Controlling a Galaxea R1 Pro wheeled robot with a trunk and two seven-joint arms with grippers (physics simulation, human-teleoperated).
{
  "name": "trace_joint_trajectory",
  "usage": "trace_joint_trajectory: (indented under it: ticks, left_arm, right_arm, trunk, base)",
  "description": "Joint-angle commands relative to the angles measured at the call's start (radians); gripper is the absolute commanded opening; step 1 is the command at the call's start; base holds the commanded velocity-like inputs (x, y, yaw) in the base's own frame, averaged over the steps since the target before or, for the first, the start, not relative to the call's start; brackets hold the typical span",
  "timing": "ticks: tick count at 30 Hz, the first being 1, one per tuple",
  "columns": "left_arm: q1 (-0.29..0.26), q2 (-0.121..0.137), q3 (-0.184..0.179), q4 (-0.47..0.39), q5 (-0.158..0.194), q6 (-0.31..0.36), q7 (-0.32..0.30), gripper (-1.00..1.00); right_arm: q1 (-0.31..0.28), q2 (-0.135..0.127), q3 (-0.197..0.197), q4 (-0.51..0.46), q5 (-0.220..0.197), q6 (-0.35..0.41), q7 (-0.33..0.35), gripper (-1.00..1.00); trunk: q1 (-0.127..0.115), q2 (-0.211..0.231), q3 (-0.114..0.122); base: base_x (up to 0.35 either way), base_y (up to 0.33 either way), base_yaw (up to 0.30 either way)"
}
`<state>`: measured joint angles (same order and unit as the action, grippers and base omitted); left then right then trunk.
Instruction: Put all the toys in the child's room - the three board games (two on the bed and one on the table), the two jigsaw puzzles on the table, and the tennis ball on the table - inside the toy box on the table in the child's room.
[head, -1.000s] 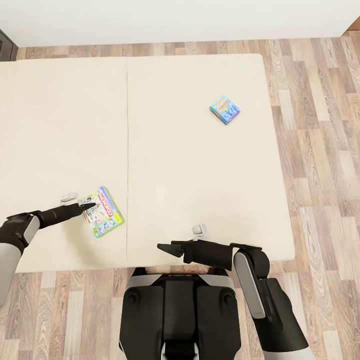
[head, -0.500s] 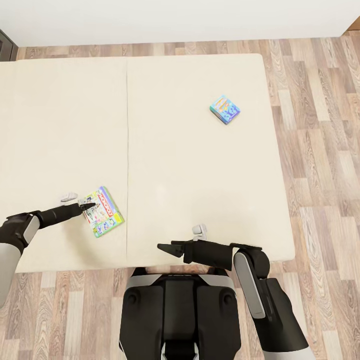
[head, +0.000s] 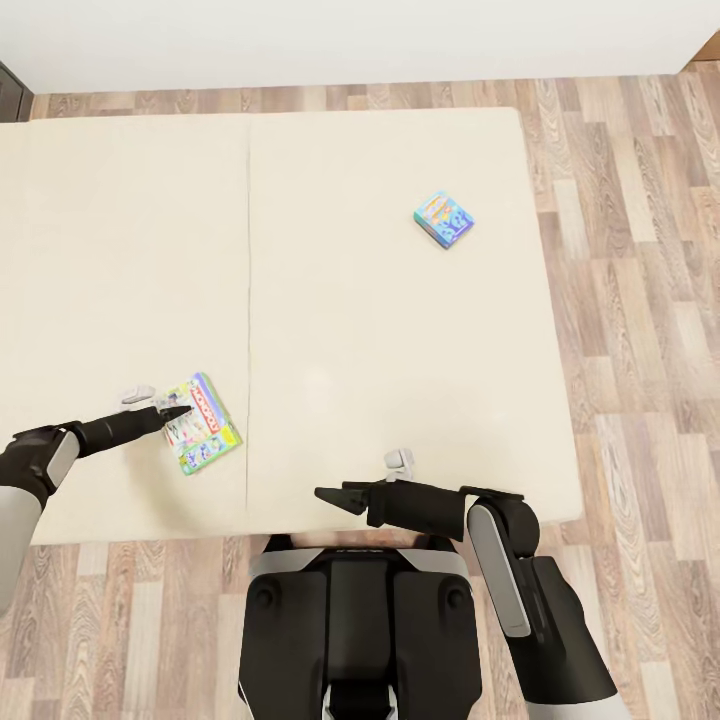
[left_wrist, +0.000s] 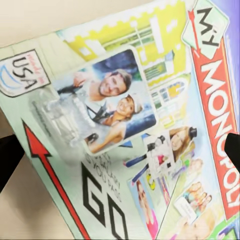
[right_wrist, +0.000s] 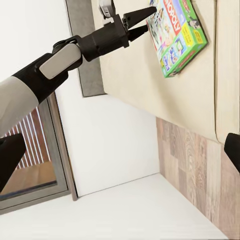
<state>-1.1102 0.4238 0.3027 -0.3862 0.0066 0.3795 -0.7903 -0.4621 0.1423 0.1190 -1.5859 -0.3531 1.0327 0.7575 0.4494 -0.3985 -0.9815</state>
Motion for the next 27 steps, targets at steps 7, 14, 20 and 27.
trace_joint_trajectory:
  ticks: [7,14,20,27]
  left_arm:
    - [0.000,0.000,0.006,0.000,0.001,0.010,-0.006,1.00]
    - [0.000,-0.001,0.006,0.000,0.001,0.010,-0.006,1.00]
    - [0.000,-0.001,0.005,0.000,0.001,0.010,-0.007,1.00]
    - [0.000,-0.002,0.006,0.000,0.001,0.009,-0.007,1.00]
  right_arm:
    - [0.000,0.000,-0.001,0.000,0.003,0.004,0.005,1.00]
    - [-0.001,0.000,-0.001,0.000,0.003,0.004,0.005,1.00]
    - [0.000,0.000,-0.001,0.000,0.003,0.004,0.005,1.00]
    - [-0.001,0.000,-0.001,0.000,0.003,0.004,0.005,1.00]
  trunk:
    - [0.001,-0.002,-0.001]
    - [0.001,-0.002,-0.001]
    - [0.001,-0.002,-0.001]
    - [0.001,-0.002,-0.001]
  base:
    - [0.000,-0.093,0.000]
    - [0.000,-0.063,0.000]
    - [0.000,-0.214,0.000]
    - [0.000,-0.057,0.000]
